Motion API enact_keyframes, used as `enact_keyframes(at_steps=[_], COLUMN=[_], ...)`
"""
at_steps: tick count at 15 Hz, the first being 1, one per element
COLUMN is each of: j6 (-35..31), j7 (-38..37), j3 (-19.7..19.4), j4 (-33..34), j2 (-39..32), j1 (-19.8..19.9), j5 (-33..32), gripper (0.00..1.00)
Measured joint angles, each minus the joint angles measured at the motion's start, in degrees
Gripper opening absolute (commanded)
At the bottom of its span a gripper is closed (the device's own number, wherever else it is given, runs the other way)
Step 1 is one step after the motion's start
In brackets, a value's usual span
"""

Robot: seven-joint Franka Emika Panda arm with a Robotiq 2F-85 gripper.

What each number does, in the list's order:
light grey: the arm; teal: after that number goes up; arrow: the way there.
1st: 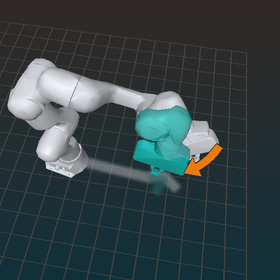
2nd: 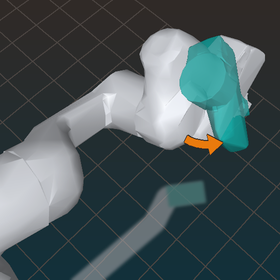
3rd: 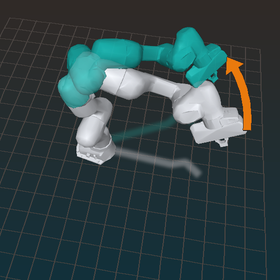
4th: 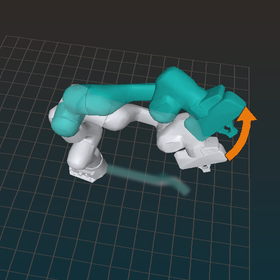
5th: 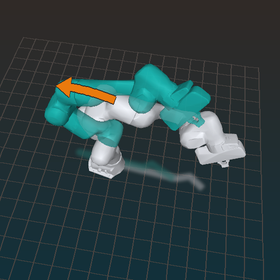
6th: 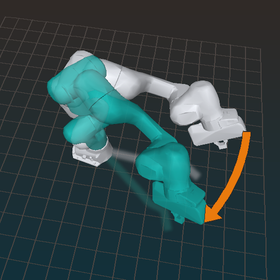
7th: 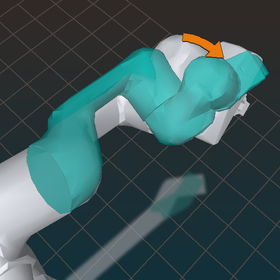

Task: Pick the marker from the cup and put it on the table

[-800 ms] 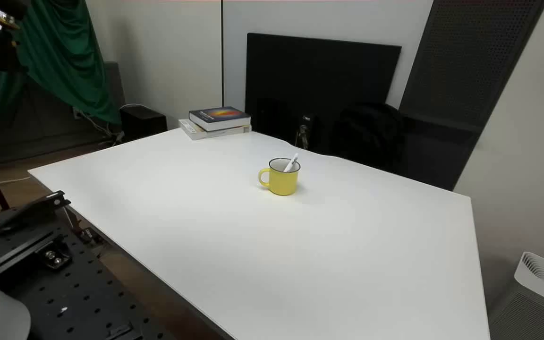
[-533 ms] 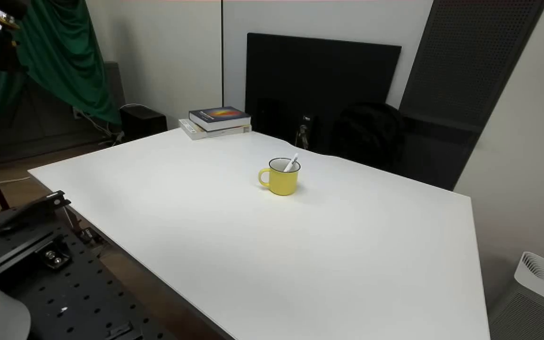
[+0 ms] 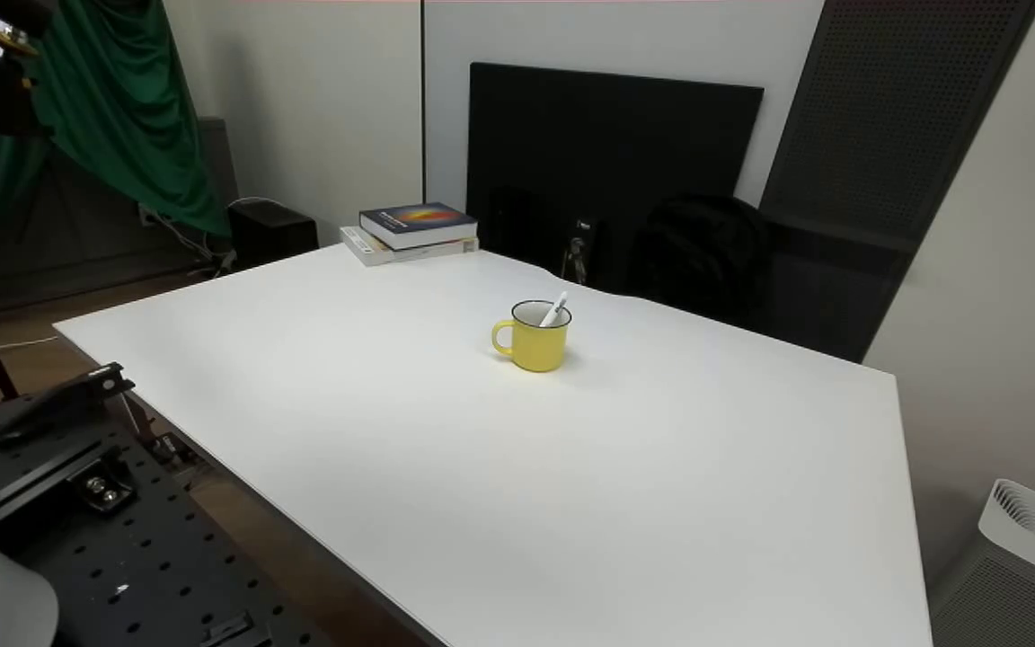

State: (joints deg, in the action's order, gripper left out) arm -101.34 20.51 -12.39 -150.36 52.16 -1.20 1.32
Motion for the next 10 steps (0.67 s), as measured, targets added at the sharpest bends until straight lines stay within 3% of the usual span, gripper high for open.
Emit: enact_keyframes(at_steps=[5,10], j6=[-0.86,-14.89], j7=[0.45,2.32], j3=[0.01,-0.55], j4=[-0.05,-2.46], j2=[0.0,0.0], j1=[0.13,0.98], j5=[-0.31,-1.05], gripper=[1.0,1.0])
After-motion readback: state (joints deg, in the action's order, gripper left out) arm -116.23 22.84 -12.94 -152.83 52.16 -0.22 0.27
